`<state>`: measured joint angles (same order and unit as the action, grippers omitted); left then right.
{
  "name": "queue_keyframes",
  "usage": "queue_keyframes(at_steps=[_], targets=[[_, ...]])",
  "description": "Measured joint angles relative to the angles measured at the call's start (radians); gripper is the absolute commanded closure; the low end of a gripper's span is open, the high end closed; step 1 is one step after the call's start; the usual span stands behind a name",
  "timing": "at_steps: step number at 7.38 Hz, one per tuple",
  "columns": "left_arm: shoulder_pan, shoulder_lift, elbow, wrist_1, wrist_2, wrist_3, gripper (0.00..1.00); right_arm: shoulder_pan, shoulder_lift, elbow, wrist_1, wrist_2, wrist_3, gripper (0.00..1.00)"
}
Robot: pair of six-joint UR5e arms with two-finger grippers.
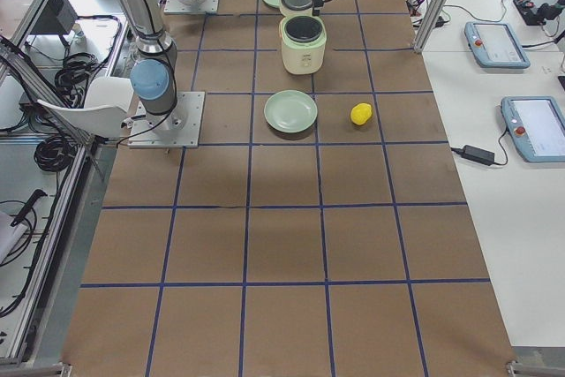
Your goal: Press rice cooker button
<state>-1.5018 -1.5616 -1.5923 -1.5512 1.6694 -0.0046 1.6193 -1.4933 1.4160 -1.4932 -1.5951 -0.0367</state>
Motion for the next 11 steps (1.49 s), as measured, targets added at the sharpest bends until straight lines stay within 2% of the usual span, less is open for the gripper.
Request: queue_keyframes(at_steps=[4,11], targets=[[0.000,0.000,0.000,0.000,0.001,0.000,0.00,-0.023,-0.029,0.064,-0.008,0.001,-0.061,0.00],[0.000,0.000,0.000,0.000,0.000,0.000,0.00,-0.029,-0.028,0.070,-0.011,0.001,-0.062,0.00]])
